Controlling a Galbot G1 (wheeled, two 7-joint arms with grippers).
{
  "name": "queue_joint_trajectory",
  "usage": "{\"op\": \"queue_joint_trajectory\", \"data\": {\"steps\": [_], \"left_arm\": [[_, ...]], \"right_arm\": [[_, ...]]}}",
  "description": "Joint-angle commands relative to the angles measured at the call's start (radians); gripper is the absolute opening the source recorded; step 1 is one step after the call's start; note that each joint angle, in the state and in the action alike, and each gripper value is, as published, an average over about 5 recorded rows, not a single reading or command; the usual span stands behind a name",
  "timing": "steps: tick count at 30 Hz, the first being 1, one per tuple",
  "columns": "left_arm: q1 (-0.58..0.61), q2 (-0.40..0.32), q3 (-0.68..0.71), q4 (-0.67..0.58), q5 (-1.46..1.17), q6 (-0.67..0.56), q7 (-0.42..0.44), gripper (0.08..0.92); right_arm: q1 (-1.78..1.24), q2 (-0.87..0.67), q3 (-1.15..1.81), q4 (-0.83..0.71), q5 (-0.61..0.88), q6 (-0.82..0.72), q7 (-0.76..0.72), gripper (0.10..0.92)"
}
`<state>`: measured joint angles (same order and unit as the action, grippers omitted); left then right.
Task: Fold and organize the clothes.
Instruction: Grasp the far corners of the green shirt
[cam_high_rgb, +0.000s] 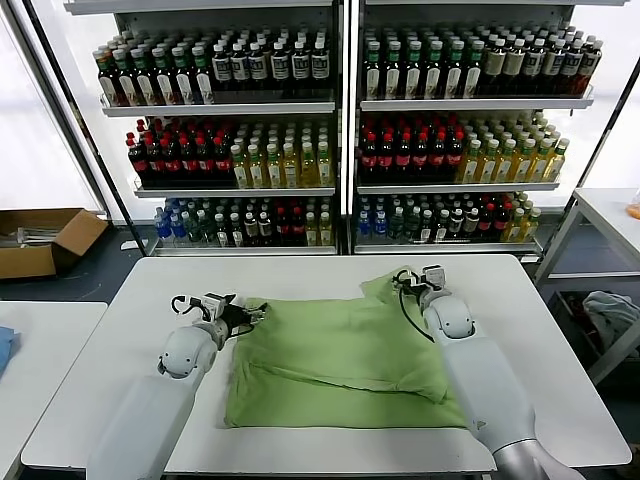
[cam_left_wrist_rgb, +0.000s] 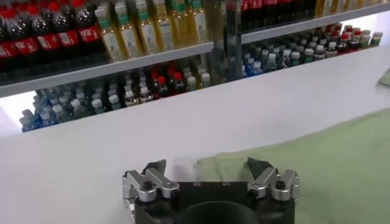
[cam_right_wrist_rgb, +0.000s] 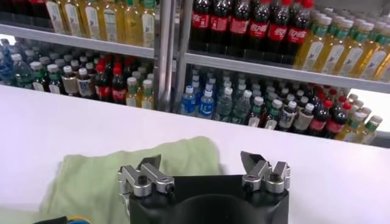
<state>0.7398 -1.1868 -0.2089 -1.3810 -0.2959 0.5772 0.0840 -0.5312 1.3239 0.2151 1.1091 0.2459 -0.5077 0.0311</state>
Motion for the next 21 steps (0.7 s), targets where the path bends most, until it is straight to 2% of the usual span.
{"op": "queue_joint_trajectory", "data": {"steps": [1, 21], "left_arm": [[-0.004, -0.003, 0.013, 0.028, 0.003, 0.002, 0.002, 0.724], [0.037, -0.023, 0.020, -0.013, 0.003, -0.002, 0.004, 0.155]], "right_arm": [[-0.003, 0.023, 0.002, -0.021, -0.008, 0.001, 0.001, 0.786], [-0.101, 0.004, 0.032, 0.049, 0.000, 0.025, -0.016, 0.216]]}}
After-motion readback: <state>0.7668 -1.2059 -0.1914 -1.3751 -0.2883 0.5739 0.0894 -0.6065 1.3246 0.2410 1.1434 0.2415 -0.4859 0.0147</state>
